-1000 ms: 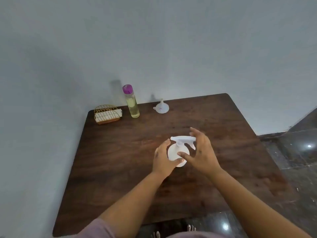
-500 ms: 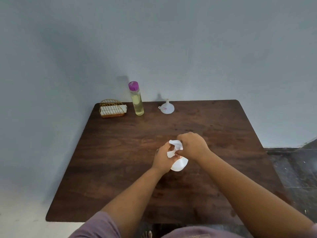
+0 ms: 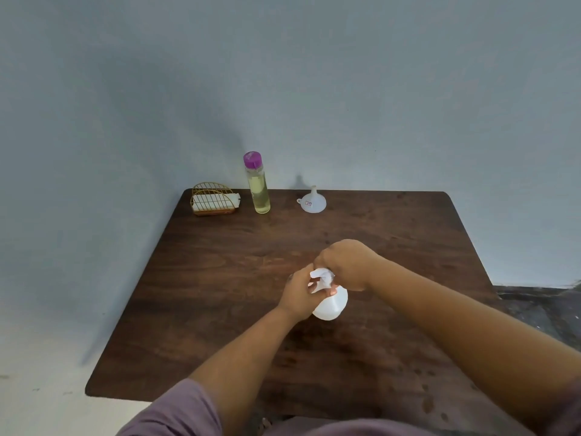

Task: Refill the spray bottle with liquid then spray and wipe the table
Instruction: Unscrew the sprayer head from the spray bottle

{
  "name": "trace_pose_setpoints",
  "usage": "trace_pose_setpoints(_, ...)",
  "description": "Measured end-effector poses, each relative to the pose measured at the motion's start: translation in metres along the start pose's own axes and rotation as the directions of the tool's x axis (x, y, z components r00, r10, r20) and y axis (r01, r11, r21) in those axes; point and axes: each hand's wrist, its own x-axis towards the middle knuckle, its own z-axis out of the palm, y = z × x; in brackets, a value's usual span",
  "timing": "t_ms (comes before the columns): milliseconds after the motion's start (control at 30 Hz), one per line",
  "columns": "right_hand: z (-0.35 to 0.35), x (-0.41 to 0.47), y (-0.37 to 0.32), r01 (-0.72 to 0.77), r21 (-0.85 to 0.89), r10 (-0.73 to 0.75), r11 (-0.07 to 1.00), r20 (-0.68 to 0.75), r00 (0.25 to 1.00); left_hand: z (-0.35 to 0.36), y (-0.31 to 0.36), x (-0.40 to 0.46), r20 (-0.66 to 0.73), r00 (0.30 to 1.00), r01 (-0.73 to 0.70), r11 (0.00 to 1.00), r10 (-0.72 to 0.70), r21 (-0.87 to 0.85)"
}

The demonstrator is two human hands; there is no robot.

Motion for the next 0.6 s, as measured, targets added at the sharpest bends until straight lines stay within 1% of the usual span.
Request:
trace_pose_setpoints(67, 0.0, -0.001, 0.008, 0.063, -0.051, -0.063, 0.997, -0.001, 0.998, -0.001, 0.0, 0.0, 0.01, 1.0, 0.005, 1.0, -0.005, -0.021)
trace_pose_setpoints(100, 0.003, -0.004, 0.011, 0.061, -0.088, -0.065, 0.994, -0.036, 0.997, -0.003, 0.001, 0.0, 0.019, 1.0, 0.003, 1.0, -0.002, -0.016)
trace_pose_setpoints(133, 0.009, -0.011, 0.014, 0.031, -0.079, -0.04, 0.996, -0.114, 0.993, -0.003, 0.0, -0.001, 0.022, 1.0, -0.005, 1.0, 0.005, -0.011)
trace_pose_setpoints(167, 0.016, -0.022, 0.015, -0.021, 0.021, 0.025, 1.0, -0.226, 0.974, -0.003, -0.001, -0.001, 0.017, 1.0, -0.012, 1.0, 0.012, -0.007)
trace_pose_setpoints(200, 0.024, -0.034, 0.011, -0.066, 0.209, 0.139, 0.976, -0.356, 0.924, -0.003, -0.002, -0.001, 0.014, 1.0, -0.017, 1.0, 0.017, -0.004)
trace_pose_setpoints(233, 0.034, -0.046, 0.005, -0.083, 0.43, 0.297, 0.899, -0.458, 0.838, -0.003, -0.002, -0.002, 0.009, 1.0, -0.012, 1.0, 0.012, -0.004)
trace_pose_setpoints(267, 0.047, -0.055, -0.003, -0.075, 0.629, 0.477, 0.774, -0.503, 0.721, -0.004, -0.005, -0.002, 0.005, 1.0, -0.001, 1.0, 0.001, -0.008)
trace_pose_setpoints(300, 0.061, -0.063, -0.013, -0.073, 0.796, 0.664, 0.601, -0.446, 0.599, -0.003, -0.008, -0.002, 0.0, 1.0, 0.013, 1.0, -0.013, -0.008)
trace_pose_setpoints(333, 0.073, -0.066, -0.025, -0.089, 0.905, 0.802, 0.416, -0.319, 0.505, -0.003, -0.011, -0.003, -0.002, 1.0, 0.023, 1.0, -0.023, -0.006)
trace_pose_setpoints(367, 0.083, -0.066, -0.036, -0.124, 0.951, 0.862, 0.285, -0.198, 0.466, -0.003, -0.013, -0.004, -0.001, 1.0, 0.027, 1.0, -0.027, 0.001)
trace_pose_setpoints(400, 0.094, -0.063, -0.046, -0.165, 0.959, 0.863, 0.232, -0.125, 0.49, -0.003, -0.015, -0.005, -0.003, 1.0, 0.026, 1.0, -0.026, 0.007)
trace_pose_setpoints(433, 0.101, -0.058, -0.054, -0.187, 0.951, 0.829, 0.245, -0.106, 0.549, -0.003, -0.015, -0.006, -0.01, 1.0, 0.025, 1.0, -0.025, 0.01)
trace_pose_setpoints(467, 0.107, -0.052, -0.061, -0.184, 0.944, 0.796, 0.275, -0.116, 0.594, -0.002, -0.016, -0.005, -0.012, 1.0, 0.027, 1.0, -0.027, 0.006)
trace_pose_setpoints(500, 0.11, -0.045, -0.065, -0.166, 0.945, 0.784, 0.282, -0.127, 0.608, -0.001, -0.016, -0.005, -0.008, 1.0, 0.026, 1.0, -0.026, -0.007)
trace_pose_setpoints(533, 0.11, -0.037, -0.068, -0.137, 0.96, 0.793, 0.244, -0.116, 0.598, -0.001, -0.017, -0.005, -0.008, 1.0, 0.014, 1.0, -0.014, -0.021)
trace_pose_setpoints(600, 0.105, -0.026, -0.072, -0.063, 0.996, 0.846, 0.07, -0.025, 0.533, -0.001, -0.018, -0.006, -0.018, 1.0, -0.018, 1.0, 0.018, -0.005)
